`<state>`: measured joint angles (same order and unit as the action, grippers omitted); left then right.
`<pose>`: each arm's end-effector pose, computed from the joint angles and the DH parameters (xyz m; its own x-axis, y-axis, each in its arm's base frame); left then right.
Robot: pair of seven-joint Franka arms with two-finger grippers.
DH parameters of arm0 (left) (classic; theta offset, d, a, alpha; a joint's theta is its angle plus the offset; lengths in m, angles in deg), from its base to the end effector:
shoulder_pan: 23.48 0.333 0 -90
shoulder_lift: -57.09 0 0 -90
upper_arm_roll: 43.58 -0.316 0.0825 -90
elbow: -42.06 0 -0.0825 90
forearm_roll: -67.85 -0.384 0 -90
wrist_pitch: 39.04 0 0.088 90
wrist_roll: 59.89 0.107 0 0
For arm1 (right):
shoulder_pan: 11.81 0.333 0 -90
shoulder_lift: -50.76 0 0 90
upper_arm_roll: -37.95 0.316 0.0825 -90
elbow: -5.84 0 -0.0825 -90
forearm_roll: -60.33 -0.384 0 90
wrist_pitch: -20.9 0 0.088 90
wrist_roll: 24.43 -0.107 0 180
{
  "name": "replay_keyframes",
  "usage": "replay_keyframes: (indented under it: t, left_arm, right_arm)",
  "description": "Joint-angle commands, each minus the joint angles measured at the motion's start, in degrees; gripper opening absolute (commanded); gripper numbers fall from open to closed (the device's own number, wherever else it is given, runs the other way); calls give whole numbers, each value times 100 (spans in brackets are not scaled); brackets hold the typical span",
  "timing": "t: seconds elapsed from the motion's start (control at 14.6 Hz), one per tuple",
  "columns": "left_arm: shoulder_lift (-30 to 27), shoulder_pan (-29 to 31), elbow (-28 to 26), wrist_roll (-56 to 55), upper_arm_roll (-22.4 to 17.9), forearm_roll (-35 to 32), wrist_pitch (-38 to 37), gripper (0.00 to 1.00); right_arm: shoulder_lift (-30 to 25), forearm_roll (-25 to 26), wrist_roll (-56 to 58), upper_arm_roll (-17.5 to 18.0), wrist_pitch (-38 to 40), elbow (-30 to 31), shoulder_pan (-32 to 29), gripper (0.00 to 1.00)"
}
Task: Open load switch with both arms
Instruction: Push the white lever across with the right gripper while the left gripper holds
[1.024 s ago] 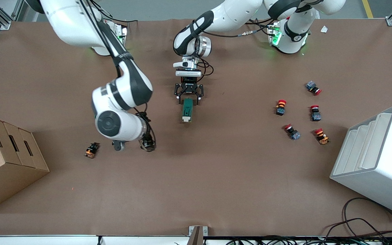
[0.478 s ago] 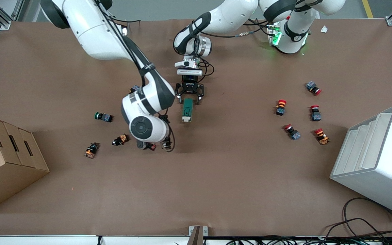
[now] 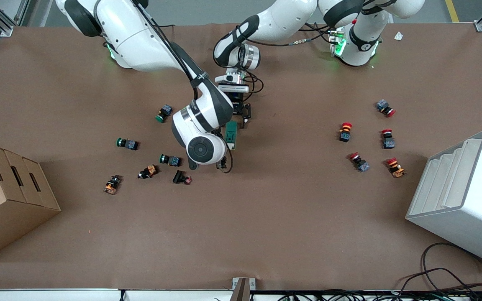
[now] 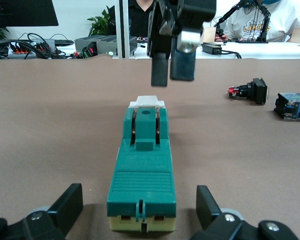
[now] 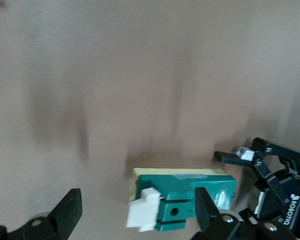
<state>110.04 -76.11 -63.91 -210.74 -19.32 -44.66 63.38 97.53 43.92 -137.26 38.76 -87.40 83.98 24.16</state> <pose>0.2142 -0.5599 0.0546 0.3408 -0.0078 0.9401 -0.0789 -0.9967 0.0204 0.5528 0.4370 0.2123 0.0888 -0.9902 -0.1073 -0.9219 -0.1225 0.3676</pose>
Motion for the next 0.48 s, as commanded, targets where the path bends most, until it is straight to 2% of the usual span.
replay_keyframes:
  t: [0.0, 0.41]
  left_arm:
    - [224, -72, 59, -120, -26, -51, 24, 100]
    - [224, -72, 42, -120, -26, -51, 24, 100]
  right_arm:
    - [96, -327, -99, -37, 343, -54, 138, 100]
    - [78, -785, -231, -37, 872, -71, 262, 100]
